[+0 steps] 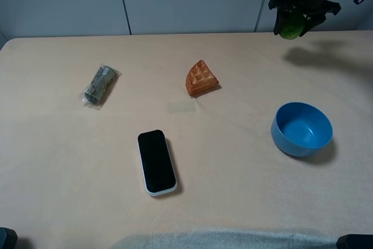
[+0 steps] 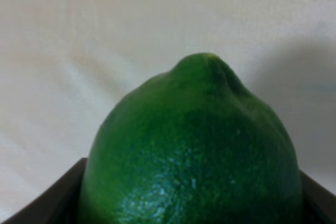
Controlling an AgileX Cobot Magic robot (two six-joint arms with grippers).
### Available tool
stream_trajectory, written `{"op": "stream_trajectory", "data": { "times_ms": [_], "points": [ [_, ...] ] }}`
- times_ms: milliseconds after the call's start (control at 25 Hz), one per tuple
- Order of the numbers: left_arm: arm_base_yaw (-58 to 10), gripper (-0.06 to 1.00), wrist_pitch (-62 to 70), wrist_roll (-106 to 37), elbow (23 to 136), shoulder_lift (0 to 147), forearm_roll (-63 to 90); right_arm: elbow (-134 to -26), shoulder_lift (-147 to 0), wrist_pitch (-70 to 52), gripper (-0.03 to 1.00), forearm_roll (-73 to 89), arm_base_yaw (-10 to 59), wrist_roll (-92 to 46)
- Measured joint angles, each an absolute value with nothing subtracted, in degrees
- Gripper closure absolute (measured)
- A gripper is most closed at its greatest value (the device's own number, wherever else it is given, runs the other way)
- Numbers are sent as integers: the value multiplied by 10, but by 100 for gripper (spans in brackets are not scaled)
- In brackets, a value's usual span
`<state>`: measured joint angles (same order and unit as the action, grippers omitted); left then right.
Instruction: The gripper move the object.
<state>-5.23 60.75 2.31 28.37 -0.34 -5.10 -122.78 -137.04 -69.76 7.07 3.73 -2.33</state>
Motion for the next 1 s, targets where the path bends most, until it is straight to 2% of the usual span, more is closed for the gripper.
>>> {"op": "stream_trajectory", "data": {
  "times_ms": [440,1000],
  "points": [
    [-52,11,608,23,284,-3,-51,-1219,-1306,-699,50,45,76,-5],
    [-52,11,608,23,284,-3,-51,-1084,-1188,-699,50,32,139,0]
  ]
}}
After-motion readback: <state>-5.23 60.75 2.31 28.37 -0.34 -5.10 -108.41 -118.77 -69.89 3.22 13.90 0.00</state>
